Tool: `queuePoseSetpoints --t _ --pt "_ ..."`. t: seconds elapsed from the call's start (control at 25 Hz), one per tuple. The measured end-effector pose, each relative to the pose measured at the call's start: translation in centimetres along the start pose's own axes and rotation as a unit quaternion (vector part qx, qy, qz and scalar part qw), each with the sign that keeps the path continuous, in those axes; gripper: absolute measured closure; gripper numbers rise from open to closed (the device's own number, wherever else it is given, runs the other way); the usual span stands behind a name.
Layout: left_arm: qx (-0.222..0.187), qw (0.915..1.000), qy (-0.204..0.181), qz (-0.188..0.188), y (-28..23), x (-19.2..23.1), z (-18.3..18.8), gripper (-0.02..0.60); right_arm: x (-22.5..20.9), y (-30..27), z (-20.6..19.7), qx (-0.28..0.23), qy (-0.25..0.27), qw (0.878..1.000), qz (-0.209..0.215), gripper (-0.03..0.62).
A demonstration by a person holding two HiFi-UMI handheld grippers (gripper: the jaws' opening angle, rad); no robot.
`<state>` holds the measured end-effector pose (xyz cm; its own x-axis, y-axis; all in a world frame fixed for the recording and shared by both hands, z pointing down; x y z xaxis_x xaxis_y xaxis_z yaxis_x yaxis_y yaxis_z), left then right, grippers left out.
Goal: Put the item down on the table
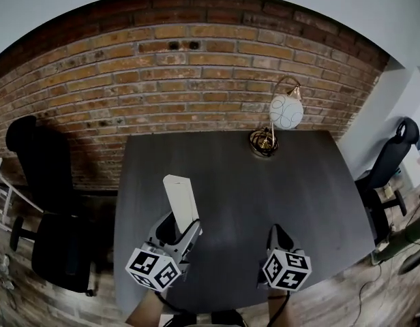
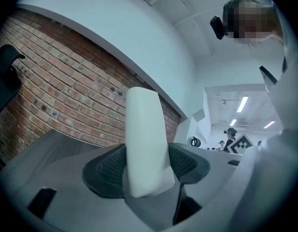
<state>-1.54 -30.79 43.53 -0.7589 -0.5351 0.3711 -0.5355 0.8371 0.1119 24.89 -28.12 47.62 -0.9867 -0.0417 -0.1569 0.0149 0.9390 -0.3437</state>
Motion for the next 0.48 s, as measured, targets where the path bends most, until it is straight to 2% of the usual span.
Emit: queuePoseSetpoints --t 0.32,0.48 --pt "0.058 0.9983 0.006 -0.005 1.4 1.2 -4.1 0.288 -1.2 0.8 -4.0 0.038 -0.014 0.999 -0.019 0.562" --pt "0.081 0.9966 -0.003 -0.014 2.1 2.1 -5.7 0.288 -1.6 0.6 -5.7 0.052 -0.015 0.998 -0.022 0.562"
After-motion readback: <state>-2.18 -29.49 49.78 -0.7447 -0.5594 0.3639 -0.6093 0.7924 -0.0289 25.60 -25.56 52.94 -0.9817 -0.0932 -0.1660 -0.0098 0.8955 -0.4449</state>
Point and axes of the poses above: the fingertips, and each gripper's own axes: y backward along the fingers, x to its left, z out of its top, the point moved 2 cm from there along y, backward along the fingers, and after that the axes turned 6 degrees about -x, right-handed, at the moved point
